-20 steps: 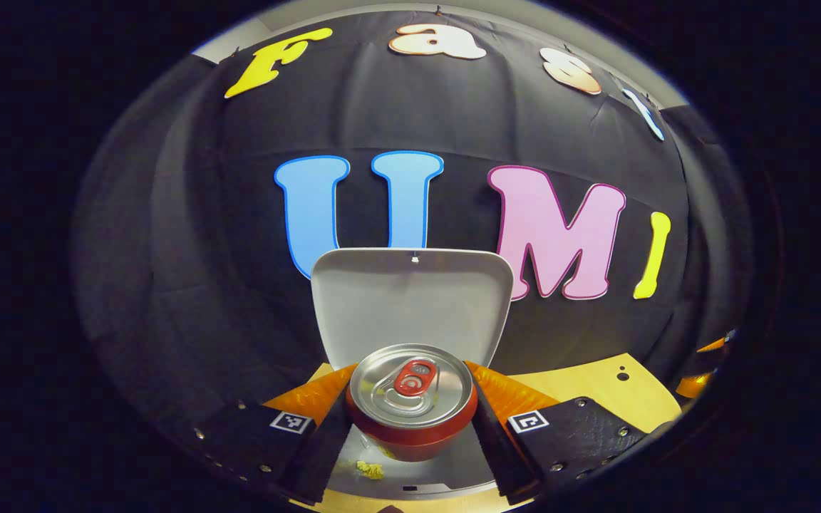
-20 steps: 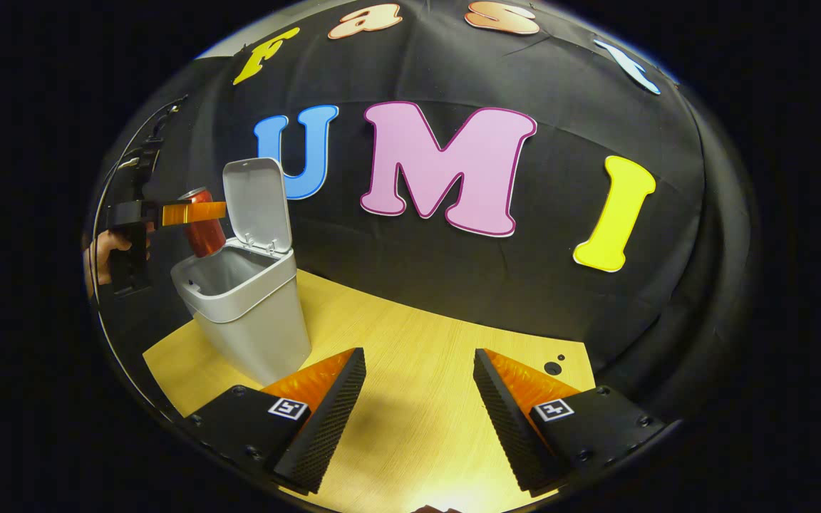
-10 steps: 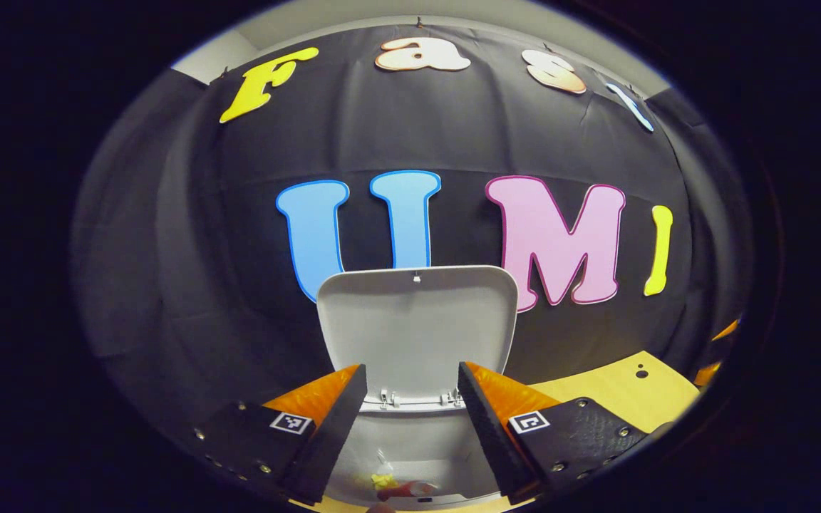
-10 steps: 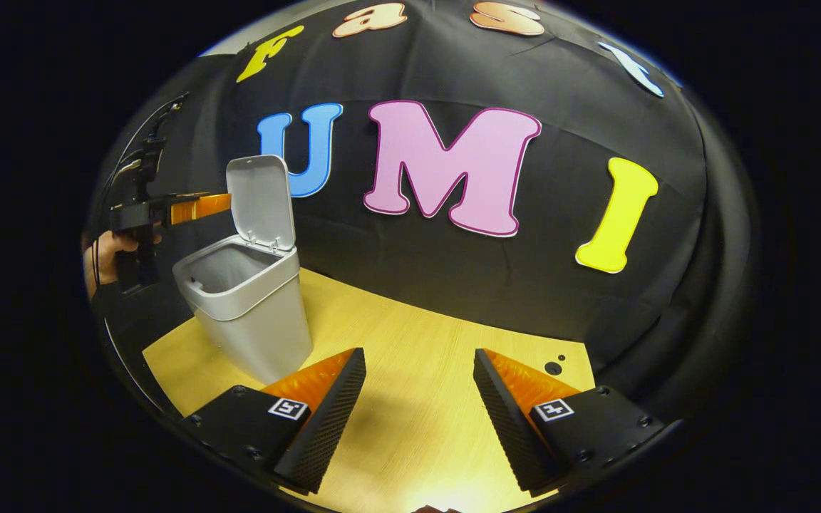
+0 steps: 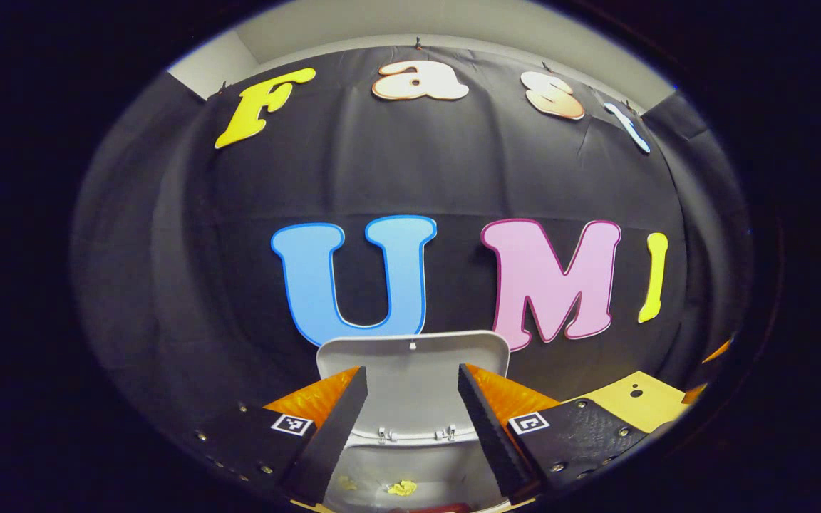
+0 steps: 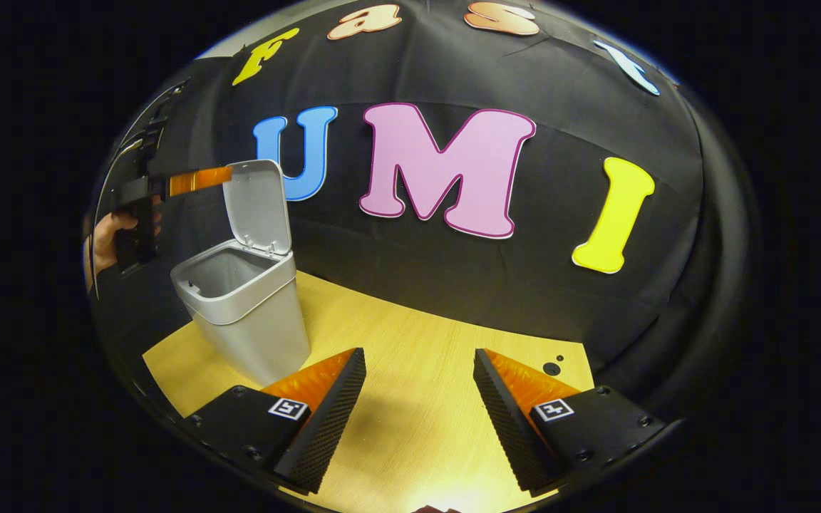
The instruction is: Press the lid of the desktop garbage bin to open it, pick up the crumpled paper on the desktop and throw it into the bin, then pick up the pop can on the desktop and drop it into the bin, and finally close the garbage bin lid.
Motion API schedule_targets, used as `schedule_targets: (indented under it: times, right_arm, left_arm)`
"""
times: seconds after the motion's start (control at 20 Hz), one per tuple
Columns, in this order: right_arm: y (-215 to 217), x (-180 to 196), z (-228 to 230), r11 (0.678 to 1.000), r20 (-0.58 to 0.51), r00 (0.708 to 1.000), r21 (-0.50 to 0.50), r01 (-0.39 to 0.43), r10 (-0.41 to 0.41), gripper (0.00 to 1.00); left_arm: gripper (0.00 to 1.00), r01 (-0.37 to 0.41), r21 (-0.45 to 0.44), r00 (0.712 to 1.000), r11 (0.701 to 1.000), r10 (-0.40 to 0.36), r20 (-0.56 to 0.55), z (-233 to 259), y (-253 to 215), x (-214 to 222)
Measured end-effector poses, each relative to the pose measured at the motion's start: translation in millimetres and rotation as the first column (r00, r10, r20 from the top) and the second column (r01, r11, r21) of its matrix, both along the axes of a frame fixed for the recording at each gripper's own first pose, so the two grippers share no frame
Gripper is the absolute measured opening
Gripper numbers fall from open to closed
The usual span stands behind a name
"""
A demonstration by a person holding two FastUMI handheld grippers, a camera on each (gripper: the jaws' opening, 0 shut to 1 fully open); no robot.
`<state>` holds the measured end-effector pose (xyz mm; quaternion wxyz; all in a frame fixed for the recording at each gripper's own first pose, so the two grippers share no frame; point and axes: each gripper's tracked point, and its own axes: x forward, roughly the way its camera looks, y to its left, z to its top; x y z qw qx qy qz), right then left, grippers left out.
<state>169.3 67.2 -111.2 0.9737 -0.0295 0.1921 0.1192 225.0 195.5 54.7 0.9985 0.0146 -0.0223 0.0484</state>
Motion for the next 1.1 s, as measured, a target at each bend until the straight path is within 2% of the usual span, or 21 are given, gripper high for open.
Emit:
schedule_targets:
  times: [0.2,0.35,0.45,0.65,0.8,1.0,1.1]
  right_arm:
    - [-2.4,-1.2,2.4,1.0,0.005,1.0,0.003,0.004,-0.004,0.99]
    - [-6.3,-2.3,2.9,1.0,0.011,1.0,0.002,0.014,-0.014,0.98]
    - [-8.7,-2.4,3.4,1.0,0.01,1.0,0.014,0.023,-0.023,0.98]
    - [-11.4,-5.1,4.4,0.999,0.011,0.999,0.026,0.032,-0.032,0.99]
    - [-13.2,-6.7,4.8,0.999,0.013,0.999,0.023,0.036,-0.036,0.98]
    - [-12.5,-7.9,2.0,0.999,0.004,0.999,0.035,0.037,-0.037,0.98]
    - [-9.7,-8.4,0.9,0.999,0.001,0.999,0.04,0.035,-0.035,0.98]
  left_arm:
    - [0.84,-0.014,-0.011,0.998,1.0,0.014,0.058,40.5,15.0,29.6]
    - [0.84,-0.012,0.063,0.996,0.998,0.006,0.093,65.6,18.5,48.2]
    - [0.84,0.017,0.086,0.997,0.996,-0.023,0.067,66.6,12.9,61.4]
    - [0.84,0.018,0.04,0.997,0.999,-0.015,-0.07,25.1,13.1,79.6]
    - [0.86,0.022,-0.017,0.993,1.0,-0.024,-0.118,11.6,11.5,68.3]
    - [0.85,0.03,-0.02,0.983,0.999,-0.033,-0.181,-2.6,4.8,32.8]
    - [0.85,0.033,-0.052,0.976,0.998,-0.043,-0.215,-11.5,2.8,14.9]
